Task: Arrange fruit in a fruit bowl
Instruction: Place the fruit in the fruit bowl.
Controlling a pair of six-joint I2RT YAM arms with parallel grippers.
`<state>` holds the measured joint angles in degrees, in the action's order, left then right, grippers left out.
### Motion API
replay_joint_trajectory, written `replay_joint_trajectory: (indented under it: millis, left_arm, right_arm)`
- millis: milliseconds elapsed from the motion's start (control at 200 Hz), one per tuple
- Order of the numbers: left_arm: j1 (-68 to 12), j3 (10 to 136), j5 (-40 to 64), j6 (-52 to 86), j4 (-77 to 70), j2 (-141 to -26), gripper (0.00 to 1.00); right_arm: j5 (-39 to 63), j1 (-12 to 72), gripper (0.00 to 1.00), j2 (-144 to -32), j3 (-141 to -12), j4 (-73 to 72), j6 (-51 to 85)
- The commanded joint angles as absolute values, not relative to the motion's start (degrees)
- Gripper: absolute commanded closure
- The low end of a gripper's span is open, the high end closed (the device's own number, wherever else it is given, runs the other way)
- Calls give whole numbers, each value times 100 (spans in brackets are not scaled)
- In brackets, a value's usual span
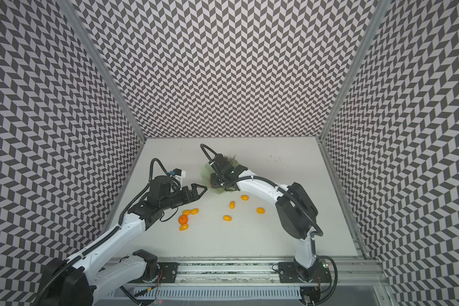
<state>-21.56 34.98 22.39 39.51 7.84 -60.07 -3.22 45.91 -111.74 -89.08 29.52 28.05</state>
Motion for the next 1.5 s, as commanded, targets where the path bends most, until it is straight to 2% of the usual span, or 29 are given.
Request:
replay_joint_trajectory:
  millis: [0, 421, 1037, 1162, 1332, 1492]
  left_arm:
    - [-2171, 3728, 2162, 3998, 410, -6054, 0]
    - [-2177, 3638, 2085, 4008, 515, -5981, 0]
    - [-2171, 3545, 1945, 3974, 719, -5715, 0]
    - [-2171, 3723, 1642, 3849, 1106, -5546, 0]
    - [-2140, 3961, 1034, 3782, 1797, -5084, 0]
    - [-1995, 4207, 365, 3879, 2845, -4622, 0]
  right_arm:
    - [-156, 4535, 64, -11473, -9227, 2763, 2754]
    - [193, 4491, 60, -12223, -9823, 2924, 2704]
    - [106, 4482, 40, -11953, -9790, 3026, 2713]
    - [76, 4488, 37, -11671, -9694, 3017, 2690]
    - [108, 4562, 27, -11167, -9281, 2841, 2674]
    - [241, 4909, 28, -10824, -8879, 2653, 2669]
